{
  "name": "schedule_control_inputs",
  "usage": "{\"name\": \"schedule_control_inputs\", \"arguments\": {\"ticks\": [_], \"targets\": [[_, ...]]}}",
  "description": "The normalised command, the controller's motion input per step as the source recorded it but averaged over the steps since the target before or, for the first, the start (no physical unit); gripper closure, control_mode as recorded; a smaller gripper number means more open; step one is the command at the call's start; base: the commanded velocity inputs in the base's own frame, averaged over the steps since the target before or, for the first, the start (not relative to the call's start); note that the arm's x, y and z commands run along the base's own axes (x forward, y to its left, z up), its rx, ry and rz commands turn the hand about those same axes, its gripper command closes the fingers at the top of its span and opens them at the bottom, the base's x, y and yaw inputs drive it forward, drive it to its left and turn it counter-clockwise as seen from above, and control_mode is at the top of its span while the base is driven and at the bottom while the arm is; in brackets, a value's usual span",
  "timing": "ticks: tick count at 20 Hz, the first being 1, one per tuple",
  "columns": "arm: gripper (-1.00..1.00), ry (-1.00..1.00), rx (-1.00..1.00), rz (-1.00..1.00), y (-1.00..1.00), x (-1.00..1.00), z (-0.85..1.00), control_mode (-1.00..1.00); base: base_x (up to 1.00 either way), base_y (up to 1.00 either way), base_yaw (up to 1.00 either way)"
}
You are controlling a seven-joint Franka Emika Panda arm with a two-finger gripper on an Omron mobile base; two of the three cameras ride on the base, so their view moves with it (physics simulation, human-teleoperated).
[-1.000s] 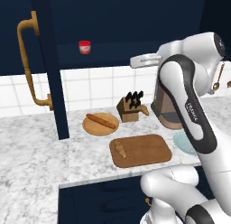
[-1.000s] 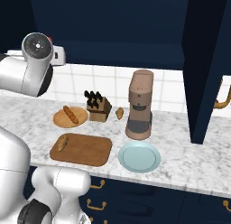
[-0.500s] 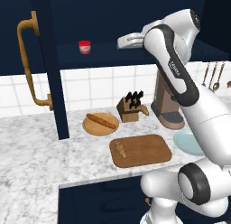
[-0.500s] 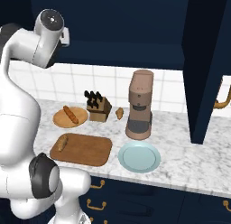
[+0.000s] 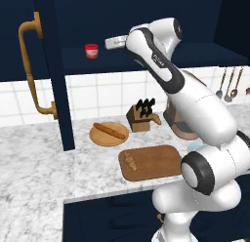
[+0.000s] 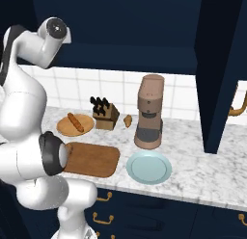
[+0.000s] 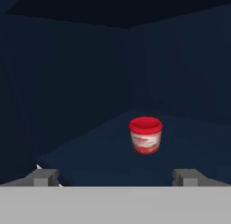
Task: From the different types of pastries on the counter, select a croissant and place it on the cutting board. Then retrieve a jar of jam from the cabinet and place it alongside the croissant on the cutting board.
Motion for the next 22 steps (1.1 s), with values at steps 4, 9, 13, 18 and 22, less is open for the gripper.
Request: {"name": "schedule_control_inputs", "arguments": {"ticks": [4,9,13,18,22], "targets": [[-1.00,-0.04,-0.02,0.07,0.27,0.62,0.00,-1.00,0.00,0.00,0.00],[-1.00,0.05,-0.16,0.06,0.00,0.52,0.05,-1.00,0.00,0.00,0.00],[-1.00,0.02,-0.05,0.02,0.00,0.08,0.00,-1.00,0.00,0.00,0.00],[-1.00,0.01,-0.01,-0.02,0.26,0.33,-0.49,-1.00,0.00,0.00,0.00],[-1.00,0.00,0.00,0.00,0.17,0.14,-0.16,-1.00,0.00,0.00,0.00]]}}
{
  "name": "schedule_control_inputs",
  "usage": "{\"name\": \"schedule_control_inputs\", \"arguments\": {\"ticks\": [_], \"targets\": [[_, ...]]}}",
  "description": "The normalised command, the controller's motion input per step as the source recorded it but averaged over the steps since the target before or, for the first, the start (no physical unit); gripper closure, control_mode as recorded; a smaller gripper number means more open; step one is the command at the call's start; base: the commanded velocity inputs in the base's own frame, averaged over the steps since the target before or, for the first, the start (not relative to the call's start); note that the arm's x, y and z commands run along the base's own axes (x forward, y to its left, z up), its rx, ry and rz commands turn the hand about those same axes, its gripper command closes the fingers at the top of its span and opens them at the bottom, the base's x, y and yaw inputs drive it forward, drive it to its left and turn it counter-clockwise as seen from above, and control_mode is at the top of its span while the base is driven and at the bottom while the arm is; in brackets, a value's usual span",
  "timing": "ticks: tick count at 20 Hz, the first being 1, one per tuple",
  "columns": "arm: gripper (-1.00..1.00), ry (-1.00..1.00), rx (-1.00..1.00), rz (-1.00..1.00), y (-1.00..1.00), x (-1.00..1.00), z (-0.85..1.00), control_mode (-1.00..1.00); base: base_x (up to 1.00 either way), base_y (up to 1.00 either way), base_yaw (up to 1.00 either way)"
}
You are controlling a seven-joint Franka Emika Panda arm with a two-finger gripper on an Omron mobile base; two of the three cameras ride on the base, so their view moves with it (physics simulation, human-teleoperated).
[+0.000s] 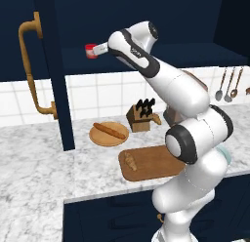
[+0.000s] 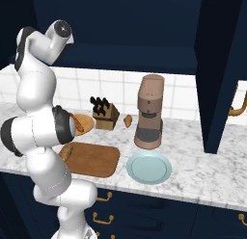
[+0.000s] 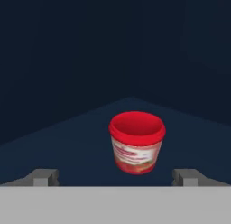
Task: From the different types of pastries on the counter, select a croissant and place it on the cutting board. Then retrieve a jar of jam from the cabinet and place it alongside the croissant on the cutting board.
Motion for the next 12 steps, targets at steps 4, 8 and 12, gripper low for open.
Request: {"name": "schedule_control_inputs", "arguments": {"ticks": [4,8,12], "targets": [[-1.00,0.00,0.00,0.00,0.11,0.31,-0.21,-1.00,0.00,0.00,0.00],[-1.00,0.03,0.00,0.00,0.00,0.69,-0.08,-1.00,0.00,0.00,0.00],[-1.00,0.00,0.00,0.00,0.03,0.03,0.00,-1.00,0.00,0.00,0.00]]}}
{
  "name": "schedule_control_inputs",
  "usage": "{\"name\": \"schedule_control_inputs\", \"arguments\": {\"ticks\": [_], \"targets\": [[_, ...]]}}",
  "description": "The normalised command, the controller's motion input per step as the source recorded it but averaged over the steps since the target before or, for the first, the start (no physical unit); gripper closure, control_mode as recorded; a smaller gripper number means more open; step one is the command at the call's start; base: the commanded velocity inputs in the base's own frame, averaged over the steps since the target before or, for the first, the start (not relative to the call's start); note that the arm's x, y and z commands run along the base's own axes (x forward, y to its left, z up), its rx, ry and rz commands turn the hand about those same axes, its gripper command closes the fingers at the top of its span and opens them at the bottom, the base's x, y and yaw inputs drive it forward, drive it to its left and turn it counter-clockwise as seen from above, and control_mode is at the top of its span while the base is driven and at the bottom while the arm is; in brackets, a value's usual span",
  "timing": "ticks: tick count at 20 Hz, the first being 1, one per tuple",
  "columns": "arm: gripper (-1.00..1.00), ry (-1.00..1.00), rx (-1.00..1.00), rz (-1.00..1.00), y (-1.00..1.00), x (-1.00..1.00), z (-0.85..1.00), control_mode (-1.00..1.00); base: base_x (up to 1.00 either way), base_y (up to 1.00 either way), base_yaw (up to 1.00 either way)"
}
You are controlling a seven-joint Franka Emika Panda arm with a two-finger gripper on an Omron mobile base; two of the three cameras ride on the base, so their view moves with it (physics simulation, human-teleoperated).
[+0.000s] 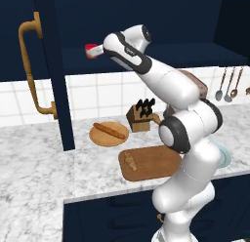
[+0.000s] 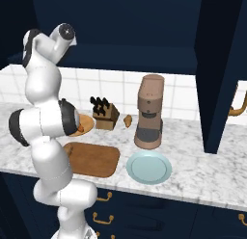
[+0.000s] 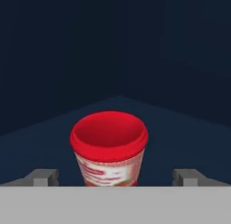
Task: From the different types of pastries on the counter, select a croissant and place it on the cutting board. Then retrieve a jar of jam from the cabinet and place it alongside the croissant on the cutting board.
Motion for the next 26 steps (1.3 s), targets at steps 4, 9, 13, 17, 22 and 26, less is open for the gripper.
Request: {"name": "schedule_control_inputs", "arguments": {"ticks": [4,9,13,17,22,26], "targets": [[-1.00,0.00,0.00,0.00,0.45,0.13,0.00,-1.00,0.00,0.00,0.00],[-1.00,0.00,0.01,0.00,0.29,0.41,-0.12,-1.00,0.00,0.00,0.00],[-1.00,0.00,0.00,0.00,0.02,0.47,-0.16,-1.00,0.00,0.00,0.00],[1.00,0.00,0.00,0.00,0.00,0.12,-0.01,-1.00,0.00,0.00,0.00],[1.00,-0.14,0.09,0.00,-0.26,-0.60,0.01,-1.00,0.00,0.00,0.00],[1.00,-0.24,0.16,-0.06,-0.61,-0.91,0.27,-1.00,0.00,0.00,0.00]]}}
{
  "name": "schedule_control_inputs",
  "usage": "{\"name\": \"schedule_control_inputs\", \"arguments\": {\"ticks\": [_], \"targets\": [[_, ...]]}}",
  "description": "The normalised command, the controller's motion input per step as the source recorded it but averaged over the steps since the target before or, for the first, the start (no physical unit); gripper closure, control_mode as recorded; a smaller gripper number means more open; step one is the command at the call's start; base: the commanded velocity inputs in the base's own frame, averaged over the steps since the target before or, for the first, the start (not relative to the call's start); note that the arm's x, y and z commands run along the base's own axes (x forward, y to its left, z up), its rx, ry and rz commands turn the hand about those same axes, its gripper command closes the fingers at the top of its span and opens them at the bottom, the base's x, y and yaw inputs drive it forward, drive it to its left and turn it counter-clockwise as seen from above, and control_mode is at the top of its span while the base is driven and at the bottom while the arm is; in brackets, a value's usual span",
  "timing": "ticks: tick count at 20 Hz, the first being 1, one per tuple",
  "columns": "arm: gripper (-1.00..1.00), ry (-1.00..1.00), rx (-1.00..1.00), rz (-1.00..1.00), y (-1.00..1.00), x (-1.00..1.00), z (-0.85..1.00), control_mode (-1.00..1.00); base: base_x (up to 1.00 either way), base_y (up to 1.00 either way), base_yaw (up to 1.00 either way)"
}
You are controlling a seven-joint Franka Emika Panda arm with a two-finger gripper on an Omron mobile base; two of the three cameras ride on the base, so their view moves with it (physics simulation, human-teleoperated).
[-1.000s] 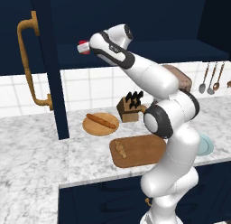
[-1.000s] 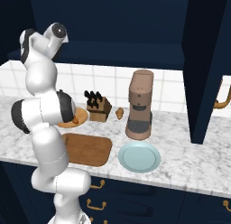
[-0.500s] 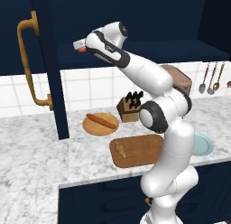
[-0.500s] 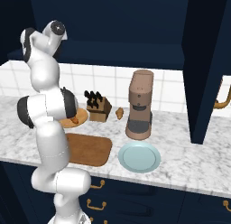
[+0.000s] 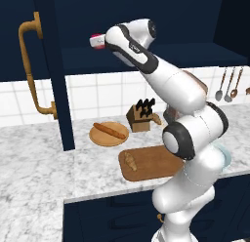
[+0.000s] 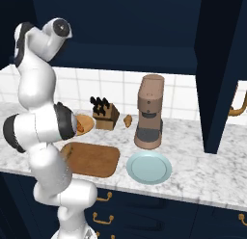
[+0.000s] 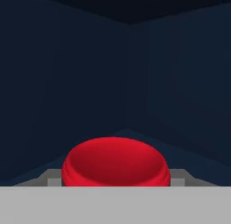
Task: From the different types of pastries on the counter, select a croissant and place it on the cutting board. Then retrieve a jar of jam from the cabinet and place it alongside the croissant on the cutting board.
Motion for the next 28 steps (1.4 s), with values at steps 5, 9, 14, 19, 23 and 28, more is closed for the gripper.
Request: {"name": "schedule_control_inputs", "arguments": {"ticks": [5,9,14,19,23,28], "targets": [[1.00,-0.30,0.13,-0.04,-0.90,-1.00,0.23,-1.00,0.00,0.00,0.00],[1.00,-0.26,0.01,0.02,-1.00,-1.00,0.92,-1.00,0.00,0.00,0.00],[1.00,-0.19,-0.10,0.14,-0.91,-1.00,0.74,-1.00,0.00,0.00,0.00],[1.00,-0.05,-0.20,0.22,-0.61,-1.00,-0.06,-1.00,0.00,0.00,0.00],[1.00,-0.03,-0.15,0.16,-0.52,-1.00,-0.33,-1.00,0.00,0.00,0.00],[1.00,-0.09,0.00,-0.03,-0.27,-1.00,-0.87,-1.00,0.00,0.00,0.00]]}}
